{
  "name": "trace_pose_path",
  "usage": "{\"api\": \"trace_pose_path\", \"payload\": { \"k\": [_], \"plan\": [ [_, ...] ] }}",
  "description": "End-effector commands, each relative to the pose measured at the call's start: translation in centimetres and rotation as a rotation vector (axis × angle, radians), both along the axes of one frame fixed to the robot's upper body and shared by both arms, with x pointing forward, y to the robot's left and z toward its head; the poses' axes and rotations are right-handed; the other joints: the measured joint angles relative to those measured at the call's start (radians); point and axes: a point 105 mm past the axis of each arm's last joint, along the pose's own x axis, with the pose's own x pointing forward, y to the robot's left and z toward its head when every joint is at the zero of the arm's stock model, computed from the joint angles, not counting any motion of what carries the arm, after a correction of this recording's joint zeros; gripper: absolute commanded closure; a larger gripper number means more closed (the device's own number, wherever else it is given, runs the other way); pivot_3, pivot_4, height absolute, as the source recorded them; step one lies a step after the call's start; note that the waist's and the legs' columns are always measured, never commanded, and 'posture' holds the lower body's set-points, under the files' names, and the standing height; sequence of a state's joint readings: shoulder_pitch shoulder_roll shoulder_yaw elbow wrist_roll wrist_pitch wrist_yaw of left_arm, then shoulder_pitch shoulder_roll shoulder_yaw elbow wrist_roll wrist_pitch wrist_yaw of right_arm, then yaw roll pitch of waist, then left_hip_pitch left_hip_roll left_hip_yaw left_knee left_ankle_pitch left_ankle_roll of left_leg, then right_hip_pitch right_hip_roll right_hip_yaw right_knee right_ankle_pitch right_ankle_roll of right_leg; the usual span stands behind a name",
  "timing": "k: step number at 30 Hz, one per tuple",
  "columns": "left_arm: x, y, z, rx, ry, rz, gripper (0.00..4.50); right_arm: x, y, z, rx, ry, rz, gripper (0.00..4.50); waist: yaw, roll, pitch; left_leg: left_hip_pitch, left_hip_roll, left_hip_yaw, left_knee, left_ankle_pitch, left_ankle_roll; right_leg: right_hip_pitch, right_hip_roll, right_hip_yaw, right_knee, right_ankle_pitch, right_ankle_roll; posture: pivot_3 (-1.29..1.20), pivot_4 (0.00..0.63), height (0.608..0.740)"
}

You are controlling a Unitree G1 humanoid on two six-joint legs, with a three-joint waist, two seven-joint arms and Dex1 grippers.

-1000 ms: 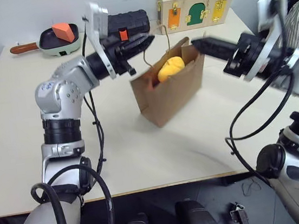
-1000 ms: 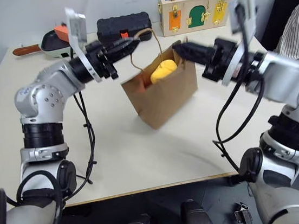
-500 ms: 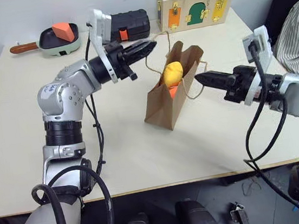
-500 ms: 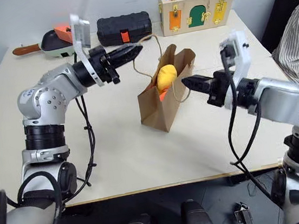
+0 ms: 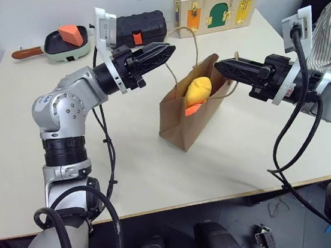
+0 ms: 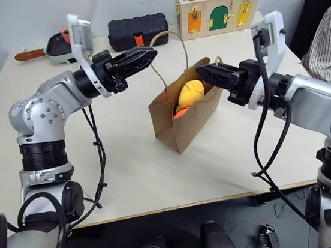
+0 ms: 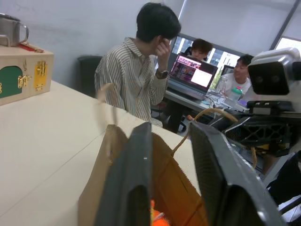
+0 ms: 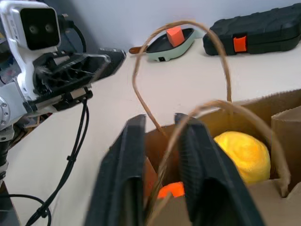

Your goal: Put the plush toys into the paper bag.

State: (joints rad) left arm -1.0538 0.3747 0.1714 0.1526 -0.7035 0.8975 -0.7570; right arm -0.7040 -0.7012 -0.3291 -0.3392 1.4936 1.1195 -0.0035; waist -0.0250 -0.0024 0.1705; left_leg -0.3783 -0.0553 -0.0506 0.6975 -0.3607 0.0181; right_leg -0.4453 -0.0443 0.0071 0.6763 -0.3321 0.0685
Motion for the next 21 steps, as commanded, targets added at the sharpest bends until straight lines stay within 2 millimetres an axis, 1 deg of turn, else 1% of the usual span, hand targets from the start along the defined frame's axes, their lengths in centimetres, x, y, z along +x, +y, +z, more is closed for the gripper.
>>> {"api": "trace_pose_path", "payload": {
  "k": [1,5,7,9,11,12,14,16,18,20,21],
  "plan": [
    [-2.2,1.1,2.2,-0.048,-0.079,-0.048,1.92,-1.0,-0.3,1.4,-0.016,-0.083,0.034,2.13,0.000,0.000,0.000,0.000,0.000,0.000,0.000,0.000,0.000,0.000,0.000,0.000,0.000,0.000,0.000,0.00,0.150,0.740],
    [-3.9,2.0,2.6,-0.040,-0.121,-0.076,0.67,-1.7,-1.4,1.5,-0.137,-0.175,0.025,0.73,0.002,0.000,0.000,0.000,0.000,0.000,0.000,0.000,0.000,0.000,0.000,0.000,-0.001,0.000,0.000,0.00,0.150,0.740],
    [-4.5,3.1,2.5,-0.012,-0.145,-0.043,0.03,-2.4,-2.5,1.0,-0.250,-0.222,0.031,0.04,0.007,0.000,0.000,0.000,0.000,0.000,0.000,0.000,0.000,0.001,0.000,0.000,-0.001,0.000,0.000,0.00,0.150,0.740],
    [-5.0,4.0,1.8,0.046,-0.169,0.008,0.03,-3.2,-3.4,0.4,-0.350,-0.240,0.056,0.04,0.013,0.000,0.000,0.000,0.000,0.000,-0.001,0.000,0.000,0.001,0.000,0.000,-0.002,0.000,0.000,0.00,0.150,0.740],
    [-5.5,4.6,0.6,0.096,-0.168,0.042,0.03,-3.7,-4.1,-0.2,-0.427,-0.251,0.077,0.04,0.014,0.000,0.000,0.000,0.000,0.000,-0.001,0.000,0.000,0.001,0.000,0.000,-0.002,0.000,0.000,0.00,0.150,0.740],
    [-5.7,4.8,-0.2,0.125,-0.165,0.066,0.03,-3.8,-4.5,-0.5,-0.466,-0.250,0.083,0.04,0.017,0.000,0.000,0.000,0.000,0.000,-0.001,0.000,0.000,0.001,0.000,0.000,-0.003,0.000,0.000,0.00,0.150,0.740],
    [-6.2,5.1,-2.5,0.192,-0.144,0.101,0.03,-4.1,-5.3,-0.9,-0.540,-0.248,0.099,0.04,0.023,0.000,0.000,0.001,0.000,0.000,0.000,0.000,0.000,0.001,0.000,0.001,-0.005,0.000,0.000,0.00,0.150,0.740],
    [-6.8,4.6,-4.8,0.237,-0.118,0.091,0.03,-4.8,-5.7,-1.1,-0.585,-0.248,0.145,0.04,0.027,0.000,0.000,0.002,0.000,0.000,0.000,0.000,0.001,0.003,0.000,0.001,-0.006,0.000,0.000,0.00,0.150,0.740],
    [-7.1,3.7,-6.6,0.277,-0.120,0.079,0.03,-5.6,-5.7,-1.2,-0.592,-0.243,0.198,0.04,0.034,0.000,0.000,0.002,0.000,0.000,0.000,-0.001,0.001,0.003,0.000,0.001,-0.008,0.000,0.000,0.00,0.150,0.740],
    [-6.8,2.9,-7.7,0.292,-0.121,0.085,0.03,-6.1,-5.4,-1.4,-0.589,-0.234,0.240,0.04,0.048,-0.001,0.000,0.002,0.000,0.000,0.001,-0.001,0.002,0.005,0.000,0.000,-0.009,0.000,0.001,0.00,0.150,0.740],
    [-6.2,2.7,-8.2,0.295,-0.117,0.111,0.03,-6.4,-5.2,-1.6,-0.590,-0.228,0.260,0.04,0.052,-0.001,0.000,0.003,0.000,0.000,0.001,-0.001,0.002,0.006,0.000,0.000,-0.010,0.001,0.001,0.00,0.150,0.740]
  ]
}}
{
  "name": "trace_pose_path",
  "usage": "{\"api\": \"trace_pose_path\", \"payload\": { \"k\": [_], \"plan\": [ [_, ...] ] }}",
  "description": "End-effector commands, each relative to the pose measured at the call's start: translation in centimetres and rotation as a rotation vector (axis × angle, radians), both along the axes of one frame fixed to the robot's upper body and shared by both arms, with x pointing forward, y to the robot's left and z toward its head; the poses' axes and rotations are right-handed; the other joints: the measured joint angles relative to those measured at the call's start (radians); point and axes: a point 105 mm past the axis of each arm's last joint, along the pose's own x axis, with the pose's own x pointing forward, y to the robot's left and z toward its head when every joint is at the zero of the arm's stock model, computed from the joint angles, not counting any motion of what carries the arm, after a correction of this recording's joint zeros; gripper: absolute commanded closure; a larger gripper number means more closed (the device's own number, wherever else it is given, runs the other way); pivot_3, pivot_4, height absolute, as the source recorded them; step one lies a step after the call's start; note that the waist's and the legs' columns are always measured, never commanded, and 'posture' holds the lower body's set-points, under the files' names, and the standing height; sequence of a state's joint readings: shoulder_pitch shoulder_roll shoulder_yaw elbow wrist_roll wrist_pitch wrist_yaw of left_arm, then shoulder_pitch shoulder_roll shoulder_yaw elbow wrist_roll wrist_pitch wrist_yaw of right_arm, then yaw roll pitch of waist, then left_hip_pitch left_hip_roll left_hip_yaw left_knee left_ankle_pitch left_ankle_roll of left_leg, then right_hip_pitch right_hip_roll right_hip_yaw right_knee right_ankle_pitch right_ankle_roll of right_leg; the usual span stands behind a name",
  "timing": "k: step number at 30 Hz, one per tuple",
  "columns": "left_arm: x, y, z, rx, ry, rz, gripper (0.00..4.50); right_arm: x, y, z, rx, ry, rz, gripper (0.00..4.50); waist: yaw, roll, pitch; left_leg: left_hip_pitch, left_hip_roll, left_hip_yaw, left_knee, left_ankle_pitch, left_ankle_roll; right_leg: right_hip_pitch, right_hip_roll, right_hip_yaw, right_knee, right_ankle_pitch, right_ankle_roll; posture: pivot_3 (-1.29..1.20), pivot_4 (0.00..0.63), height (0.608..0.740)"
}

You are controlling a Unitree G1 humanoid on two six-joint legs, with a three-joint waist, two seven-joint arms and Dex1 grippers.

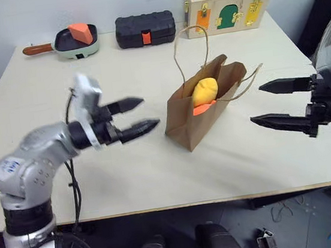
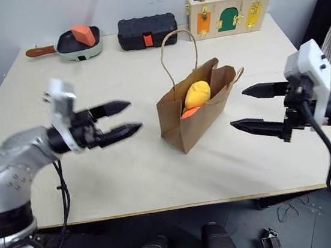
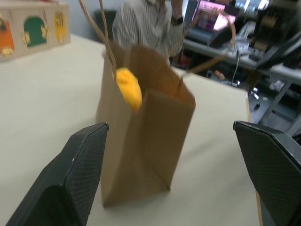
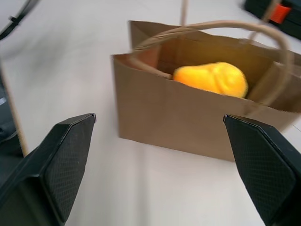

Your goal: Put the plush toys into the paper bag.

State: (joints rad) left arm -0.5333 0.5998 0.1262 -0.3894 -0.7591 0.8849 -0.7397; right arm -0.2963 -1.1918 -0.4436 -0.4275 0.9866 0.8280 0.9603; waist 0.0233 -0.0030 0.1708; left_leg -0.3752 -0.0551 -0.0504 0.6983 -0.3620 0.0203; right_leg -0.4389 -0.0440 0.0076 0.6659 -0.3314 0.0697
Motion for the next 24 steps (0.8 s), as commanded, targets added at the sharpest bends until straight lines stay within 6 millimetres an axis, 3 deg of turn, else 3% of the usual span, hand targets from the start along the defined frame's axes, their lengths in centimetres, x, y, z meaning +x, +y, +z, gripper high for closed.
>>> {"api": "trace_pose_path", "payload": {
  "k": [1,6,16,20,24],
  "plan": [
    [0.7,-1.0,0.1,0.008,-0.080,0.044,0.03,-1.4,0.8,0.6,-0.031,-0.023,0.071,0.04,0.006,0.000,0.000,0.000,0.000,-0.001,0.000,0.000,0.000,0.001,0.000,-0.001,-0.001,0.000,0.000,0.00,0.150,0.740],
    [2.1,-3.0,-0.7,-0.031,-0.076,0.041,0.03,-1.9,1.2,-0.7,-0.056,0.006,0.093,0.04,0.011,-0.001,0.000,0.001,0.000,-0.001,0.000,-0.001,0.002,0.004,0.000,-0.001,-0.004,0.001,0.002,0.00,0.150,0.740],
    [1.8,-6.1,-1.3,-0.022,-0.115,-0.109,0.03,0.6,2.3,-3.2,-0.020,-0.014,-0.039,0.04,0.001,-0.001,0.000,0.004,0.000,-0.001,0.000,-0.001,0.002,0.006,0.000,-0.001,-0.004,0.001,0.002,0.00,0.150,0.740],
    [1.9,-6.5,-1.2,-0.023,-0.129,-0.133,0.00,2.2,3.8,-4.9,0.027,-0.009,-0.092,0.95,0.002,-0.001,0.000,0.005,0.000,-0.001,0.000,-0.001,0.002,0.007,0.000,-0.001,-0.004,0.001,0.002,0.00,0.150,0.740],
    [1.8,-6.6,-1.0,-0.027,-0.134,-0.141,0.00,3.3,5.9,-6.0,0.062,-0.016,-0.104,2.38,0.002,-0.001,0.000,0.005,0.000,-0.001,0.000,-0.001,0.002,0.007,0.000,-0.001,-0.004,0.001,0.002,0.00,0.150,0.740]
  ]
}}
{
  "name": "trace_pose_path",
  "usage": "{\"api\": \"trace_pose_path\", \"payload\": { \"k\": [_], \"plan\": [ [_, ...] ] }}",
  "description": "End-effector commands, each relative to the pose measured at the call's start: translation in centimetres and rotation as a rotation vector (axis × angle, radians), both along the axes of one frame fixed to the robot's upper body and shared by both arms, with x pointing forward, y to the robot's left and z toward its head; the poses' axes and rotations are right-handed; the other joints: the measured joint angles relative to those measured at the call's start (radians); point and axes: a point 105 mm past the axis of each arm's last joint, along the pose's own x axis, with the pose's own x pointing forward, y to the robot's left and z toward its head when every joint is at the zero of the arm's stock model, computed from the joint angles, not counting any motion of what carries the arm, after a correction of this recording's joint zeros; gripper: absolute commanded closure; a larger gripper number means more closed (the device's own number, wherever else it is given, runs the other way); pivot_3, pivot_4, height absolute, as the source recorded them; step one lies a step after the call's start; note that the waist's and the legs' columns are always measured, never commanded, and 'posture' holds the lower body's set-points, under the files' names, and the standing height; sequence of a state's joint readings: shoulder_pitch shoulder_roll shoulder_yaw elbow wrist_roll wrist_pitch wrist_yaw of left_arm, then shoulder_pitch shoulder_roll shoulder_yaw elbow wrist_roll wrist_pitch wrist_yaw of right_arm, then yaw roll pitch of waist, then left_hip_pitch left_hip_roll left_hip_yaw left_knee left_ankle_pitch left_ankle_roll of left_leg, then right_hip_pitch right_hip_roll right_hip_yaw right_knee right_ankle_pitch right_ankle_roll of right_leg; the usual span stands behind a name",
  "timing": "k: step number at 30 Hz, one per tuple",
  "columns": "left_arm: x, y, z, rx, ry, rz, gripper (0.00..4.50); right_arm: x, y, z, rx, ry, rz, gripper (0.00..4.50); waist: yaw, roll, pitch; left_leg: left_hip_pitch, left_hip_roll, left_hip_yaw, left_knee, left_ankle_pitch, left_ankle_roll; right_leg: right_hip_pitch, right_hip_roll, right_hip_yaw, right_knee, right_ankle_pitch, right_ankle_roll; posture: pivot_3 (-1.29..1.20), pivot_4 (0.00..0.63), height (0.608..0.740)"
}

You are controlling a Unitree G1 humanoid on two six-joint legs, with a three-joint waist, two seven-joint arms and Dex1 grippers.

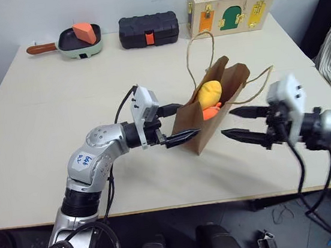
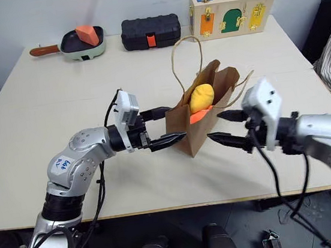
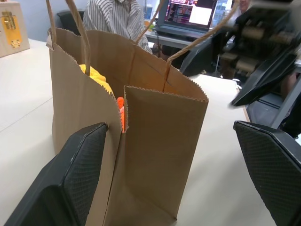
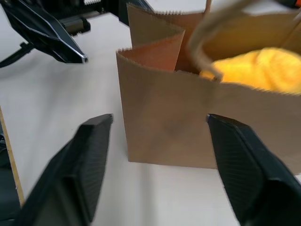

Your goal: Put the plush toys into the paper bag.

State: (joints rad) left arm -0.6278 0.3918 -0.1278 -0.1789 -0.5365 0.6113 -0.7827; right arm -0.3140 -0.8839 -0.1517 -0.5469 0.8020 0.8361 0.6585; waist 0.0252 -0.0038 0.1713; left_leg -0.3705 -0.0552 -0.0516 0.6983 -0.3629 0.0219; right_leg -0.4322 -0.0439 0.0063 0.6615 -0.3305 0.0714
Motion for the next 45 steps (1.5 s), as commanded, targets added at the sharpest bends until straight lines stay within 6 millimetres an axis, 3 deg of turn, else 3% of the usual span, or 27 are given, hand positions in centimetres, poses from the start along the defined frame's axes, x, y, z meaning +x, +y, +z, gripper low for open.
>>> {"api": "trace_pose_path", "payload": {
  "k": [1,6,12,21,24,28,34,37,43,45],
  "plan": [
    [-0.3,-0.4,1.2,-0.015,-0.057,-0.023,0.00,0.6,1.5,0.5,0.001,-0.069,-0.011,2.69,0.000,0.000,0.000,0.000,0.000,0.000,0.000,0.000,0.000,0.000,0.000,0.000,0.000,0.000,0.000,0.00,0.150,0.740],
    [-0.2,-1.1,0.9,-0.006,-0.064,-0.027,0.00,2.0,2.5,0.5,0.038,-0.096,-0.048,4.48,0.001,0.000,0.000,0.000,0.000,0.000,0.000,0.000,0.000,0.000,0.000,0.000,0.000,0.000,0.000,0.00,0.150,0.740],
    [1.3,-2.4,-0.2,0.034,-0.099,0.058,0.00,2.2,2.6,0.2,0.030,-0.096,-0.053,4.48,0.000,0.000,0.000,0.000,0.000,-0.001,0.000,0.000,0.000,0.001,0.000,-0.001,0.000,0.000,0.000,0.00,0.150,0.740],
    [2.7,-3.4,0.1,-0.009,-0.127,0.175,0.00,2.0,2.6,-0.6,0.015,-0.091,-0.046,4.48,0.000,0.000,0.000,0.000,0.000,-0.001,0.000,0.000,0.000,0.000,0.000,-0.001,0.000,0.000,0.000,0.00,0.150,0.740],
    [2.7,-3.5,0.1,-0.011,-0.132,0.172,0.57,2.0,2.1,-0.7,0.004,-0.097,-0.059,4.50,0.000,0.000,0.000,0.000,0.000,-0.001,0.000,0.000,0.000,0.000,0.000,-0.001,0.000,0.000,0.000,0.00,0.150,0.740],
    [2.6,-3.6,-0.2,0.002,-0.138,0.161,1.78,1.3,0.1,0.2,-0.033,-0.119,-0.086,4.50,0.003,0.000,0.000,0.000,0.000,-0.001,0.000,0.000,0.000,0.000,0.000,-0.001,0.000,0.000,0.000,0.00,0.150,0.740],
    [2.8,-3.4,-0.2,0.003,-0.147,0.155,3.53,-3.0,-3.0,4.2,-0.010,-0.142,0.008,4.50,0.007,0.000,0.000,-0.001,0.000,-0.001,0.000,0.000,0.000,0.001,0.000,-0.001,-0.001,0.000,0.001,0.00,0.150,0.740],
    [2.9,-3.2,-0.1,0.008,-0.152,0.151,4.41,-3.7,-4.6,6.4,0.037,-0.181,-0.021,4.50,0.002,0.000,0.000,0.001,0.000,0.000,0.000,0.000,0.001,0.002,0.000,-0.001,0.000,0.000,0.001,0.00,0.150,0.740],
    [3.5,-1.8,-0.2,0.011,-0.149,0.149,4.48,-4.2,-5.5,8.1,0.067,-0.230,-0.043,4.50,0.002,0.000,0.000,0.001,0.000,0.000,0.000,0.000,0.001,0.002,0.000,0.000,0.000,0.000,0.001,0.00,0.150,0.740],
    [3.6,-1.1,-0.1,0.002,-0.138,0.142,4.50,-4.7,-5.7,8.5,0.071,-0.223,-0.030,4.12,0.002,0.000,0.000,0.001,0.000,0.000,0.000,0.000,0.001,0.002,0.000,-0.001,0.000,0.000,0.001,0.00,0.150,0.740]
  ]
}}
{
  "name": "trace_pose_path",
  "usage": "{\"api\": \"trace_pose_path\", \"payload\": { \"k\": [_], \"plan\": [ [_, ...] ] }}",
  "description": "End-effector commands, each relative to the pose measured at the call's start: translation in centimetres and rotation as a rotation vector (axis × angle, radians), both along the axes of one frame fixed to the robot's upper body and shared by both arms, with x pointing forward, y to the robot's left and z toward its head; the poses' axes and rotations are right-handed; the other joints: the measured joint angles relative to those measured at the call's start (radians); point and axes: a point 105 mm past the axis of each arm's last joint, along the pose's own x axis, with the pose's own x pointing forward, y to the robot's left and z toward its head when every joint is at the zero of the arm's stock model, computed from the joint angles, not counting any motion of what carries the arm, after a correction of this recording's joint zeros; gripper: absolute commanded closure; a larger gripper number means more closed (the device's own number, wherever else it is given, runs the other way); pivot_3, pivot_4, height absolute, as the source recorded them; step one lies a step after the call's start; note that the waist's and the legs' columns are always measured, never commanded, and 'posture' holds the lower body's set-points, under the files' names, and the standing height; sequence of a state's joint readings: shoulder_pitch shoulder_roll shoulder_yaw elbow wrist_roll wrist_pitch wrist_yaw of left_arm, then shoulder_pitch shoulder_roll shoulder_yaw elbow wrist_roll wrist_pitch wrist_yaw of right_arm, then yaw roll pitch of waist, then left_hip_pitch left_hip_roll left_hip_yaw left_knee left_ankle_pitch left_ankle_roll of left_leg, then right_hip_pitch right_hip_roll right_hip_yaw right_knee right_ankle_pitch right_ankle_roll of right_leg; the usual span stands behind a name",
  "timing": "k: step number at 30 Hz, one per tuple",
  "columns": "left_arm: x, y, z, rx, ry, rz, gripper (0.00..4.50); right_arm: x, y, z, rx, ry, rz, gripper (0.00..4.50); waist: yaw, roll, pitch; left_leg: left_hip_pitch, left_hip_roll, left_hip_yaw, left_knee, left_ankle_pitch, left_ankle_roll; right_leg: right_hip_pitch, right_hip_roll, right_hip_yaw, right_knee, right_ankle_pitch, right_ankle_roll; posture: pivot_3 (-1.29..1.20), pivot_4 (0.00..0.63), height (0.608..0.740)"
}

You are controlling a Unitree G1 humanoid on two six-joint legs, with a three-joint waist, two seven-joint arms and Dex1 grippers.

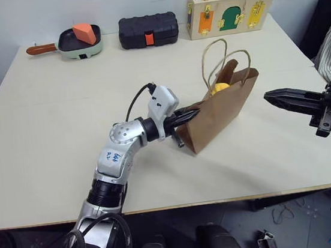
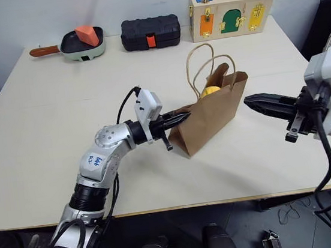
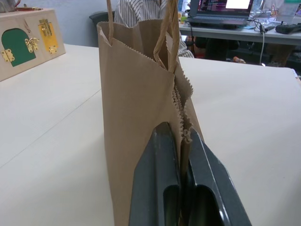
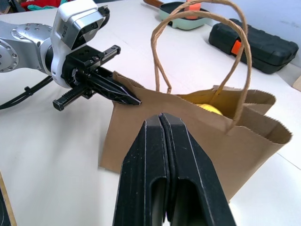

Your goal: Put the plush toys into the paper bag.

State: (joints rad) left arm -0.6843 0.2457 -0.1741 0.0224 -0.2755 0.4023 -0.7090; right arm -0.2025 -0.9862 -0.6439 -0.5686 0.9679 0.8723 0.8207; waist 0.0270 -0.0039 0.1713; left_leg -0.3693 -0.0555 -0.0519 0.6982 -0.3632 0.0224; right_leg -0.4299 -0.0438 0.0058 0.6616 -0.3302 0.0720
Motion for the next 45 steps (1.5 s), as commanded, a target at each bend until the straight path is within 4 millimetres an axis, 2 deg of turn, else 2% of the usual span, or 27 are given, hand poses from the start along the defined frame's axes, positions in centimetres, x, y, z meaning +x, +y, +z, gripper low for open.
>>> {"api": "trace_pose_path", "payload": {
  "k": [1,4,9,13,15,20,23,27,32,34,36,42,45],
  "plan": [
    [0.2,1.3,1.3,-0.036,-0.022,-0.016,4.50,-1.4,-0.2,1.6,-0.005,-0.029,0.027,3.93,0.002,0.000,0.000,0.000,0.000,0.000,0.000,0.000,0.000,0.000,0.000,0.000,0.000,0.000,0.000,0.00,0.150,0.740],
    [0.8,2.1,1.9,-0.037,-0.040,-0.021,4.50,-2.5,-0.2,1.8,-0.041,-0.011,0.072,2.96,0.003,0.000,0.000,0.000,0.000,0.000,0.000,0.000,0.000,0.000,0.000,0.000,0.000,0.000,0.000,0.00,0.150,0.740],
    [2.0,2.3,3.3,-0.051,-0.056,-0.052,4.50,-2.5,-1.1,1.9,-0.069,0.006,0.053,1.29,0.010,0.000,0.000,0.000,0.000,0.000,0.001,0.000,0.001,0.001,0.000,0.000,-0.001,0.001,0.001,0.00,0.150,0.740],
    [1.2,3.5,4.9,-0.092,-0.012,-0.151,4.50,-2.6,-1.1,1.6,-0.076,0.010,0.054,0.01,0.015,-0.001,0.000,-0.001,0.000,0.000,0.000,0.000,0.001,0.000,0.000,0.000,-0.001,0.001,0.001,0.00,0.150,0.740],
    [-0.1,4.5,5.0,-0.071,-0.003,-0.219,4.50,-2.7,-1.1,1.5,-0.083,0.018,0.059,0.01,0.008,-0.001,0.000,-0.001,0.000,0.000,0.000,0.000,0.001,0.000,0.000,0.000,0.000,0.001,0.001,0.00,0.150,0.740],
    [-2.7,6.6,3.5,0.049,0.014,-0.333,4.50,-2.8,-1.5,1.6,-0.095,0.026,0.072,0.01,0.001,-0.001,0.000,0.000,0.000,0.000,0.000,0.000,0.001,0.000,0.000,0.000,-0.001,0.001,0.001,0.00,0.150,0.740],
    [-4.5,7.4,2.8,0.144,-0.030,-0.423,4.50,-3.7,-1.3,1.6,-0.106,0.048,0.129,0.01,0.002,-0.001,0.000,0.000,0.000,0.000,0.001,0.000,0.001,0.001,0.000,0.000,-0.002,0.001,0.001,0.00,0.150,0.740],
    [-5.6,9.3,2.0,0.246,-0.039,-0.482,4.50,-5.4,-1.2,1.6,-0.114,0.087,0.210,0.01,0.005,-0.001,0.000,-0.001,0.000,-0.001,0.000,-0.001,0.001,0.001,0.000,0.000,-0.003,0.001,0.001,0.00,0.150,0.740],
    [-7.0,10.0,0.1,0.332,-0.090,-0.575,4.50,-6.5,-1.7,0.9,-0.141,0.142,0.252,0.01,0.004,-0.001,0.000,0.000,0.000,-0.001,0.000,-0.001,0.002,0.002,0.000,0.000,-0.003,0.001,0.001,0.00,0.150,0.740],
    [-7.0,10.2,-0.3,0.346,-0.078,-0.590,4.50,-6.6,-1.8,0.4,-0.169,0.155,0.259,0.01,0.005,-0.001,0.000,0.000,0.000,-0.001,0.000,-0.001,0.002,0.002,0.000,0.000,-0.003,0.001,0.001,0.00,0.150,0.740],
    [-6.2,10.4,-0.6,0.356,-0.080,-0.565,4.50,-6.5,-1.8,-0.1,-0.182,0.158,0.261,0.01,0.007,-0.001,0.000,0.000,0.000,-0.001,0.001,-0.001,0.002,0.002,0.000,0.000,-0.003,0.001,0.001,0.00,0.150,0.740],
    [-4.2,10.5,-0.1,0.352,-0.059,-0.465,4.50,-5.5,-1.6,-0.8,-0.181,0.133,0.255,0.01,0.003,-0.001,0.000,0.000,0.000,0.000,0.001,-0.001,0.002,0.002,0.000,0.000,-0.002,0.001,0.001,0.00,0.150,0.740],
    [-4.0,11.0,0.6,0.345,-0.028,-0.396,3.85,-5.0,-1.3,-1.1,-0.167,0.132,0.284,0.00,0.001,-0.001,0.000,0.000,0.000,0.000,0.001,-0.001,0.002,0.002,0.000,0.000,-0.002,0.001,0.001,0.00,0.150,0.740]
  ]
}}
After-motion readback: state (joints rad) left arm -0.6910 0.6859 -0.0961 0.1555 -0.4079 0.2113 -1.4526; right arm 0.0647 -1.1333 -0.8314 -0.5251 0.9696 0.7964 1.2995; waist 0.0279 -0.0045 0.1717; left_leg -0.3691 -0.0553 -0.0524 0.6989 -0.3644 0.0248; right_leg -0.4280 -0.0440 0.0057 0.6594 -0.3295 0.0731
